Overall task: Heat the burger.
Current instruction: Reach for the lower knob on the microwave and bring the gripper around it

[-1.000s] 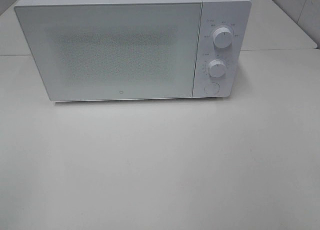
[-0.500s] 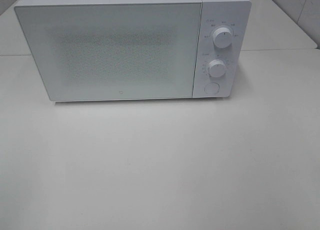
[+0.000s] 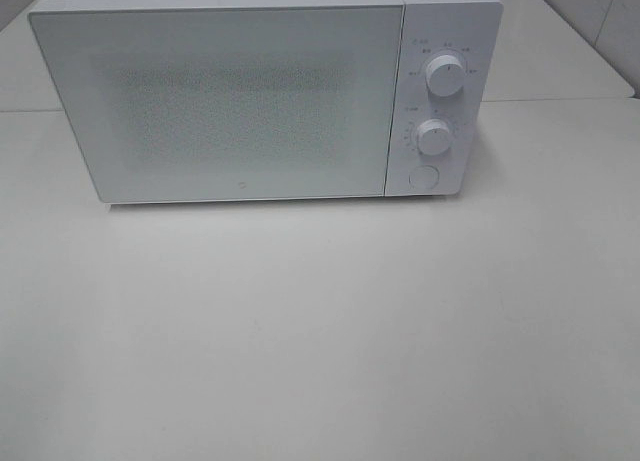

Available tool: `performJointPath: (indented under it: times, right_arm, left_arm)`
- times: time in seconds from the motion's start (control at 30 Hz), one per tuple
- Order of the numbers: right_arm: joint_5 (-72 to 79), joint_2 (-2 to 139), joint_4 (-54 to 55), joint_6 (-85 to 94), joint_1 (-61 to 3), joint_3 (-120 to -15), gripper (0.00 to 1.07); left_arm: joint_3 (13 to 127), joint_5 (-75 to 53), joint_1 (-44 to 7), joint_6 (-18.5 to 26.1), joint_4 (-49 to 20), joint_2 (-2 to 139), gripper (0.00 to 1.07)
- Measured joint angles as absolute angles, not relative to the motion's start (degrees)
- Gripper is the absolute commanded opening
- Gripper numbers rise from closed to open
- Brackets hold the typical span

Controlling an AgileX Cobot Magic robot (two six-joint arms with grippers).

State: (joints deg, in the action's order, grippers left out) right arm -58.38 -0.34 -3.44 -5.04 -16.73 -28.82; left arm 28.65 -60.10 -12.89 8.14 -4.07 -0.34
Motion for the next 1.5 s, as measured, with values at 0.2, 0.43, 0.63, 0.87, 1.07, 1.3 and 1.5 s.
performJointPath:
  times: [0.2,0.43,0.63,0.87,1.07,1.3,1.5]
  right_arm:
    - [-55.92,3.15,-3.44,-5.04,-16.73,-29.51,0.58]
    - [-54.6,10.54,-3.44,-5.04,-16.73,-29.51,0.6]
    - [-46.58,16.79,-3.44,-4.98,-16.73,-29.97,0.61]
    - [-35.47,26.81,-3.67,-4.98,-16.73,-29.97,0.66]
    - [-30.19,31.68,-4.76,-4.93,-16.73,-29.97,0.7]
    - [-17.25,39.82,-4.93,-4.93,-16.73,-29.97,0.7]
    - [-7.39,46.07,-4.93,-4.93,-16.73,-29.97,0.7]
  left_arm:
    - [28.65,-60.1,-12.89,8.14,-4.18,-0.34,0.0]
    - [28.65,-60.1,-12.89,8.14,-4.24,-0.34,0.0]
    - [28.65,-60.1,-12.89,8.14,-4.24,-0.34,0.0]
    - [28.65,-60.1,-12.89,8.14,-4.24,-0.34,0.0]
    - [28.65,-60.1,-12.89,8.14,-4.24,-0.34,0.0]
    - [28.65,-60.1,-12.89,8.14,-4.24,-0.34,0.0]
    - [28.65,-60.1,-12.89,8.14,-4.24,-0.34,0.0]
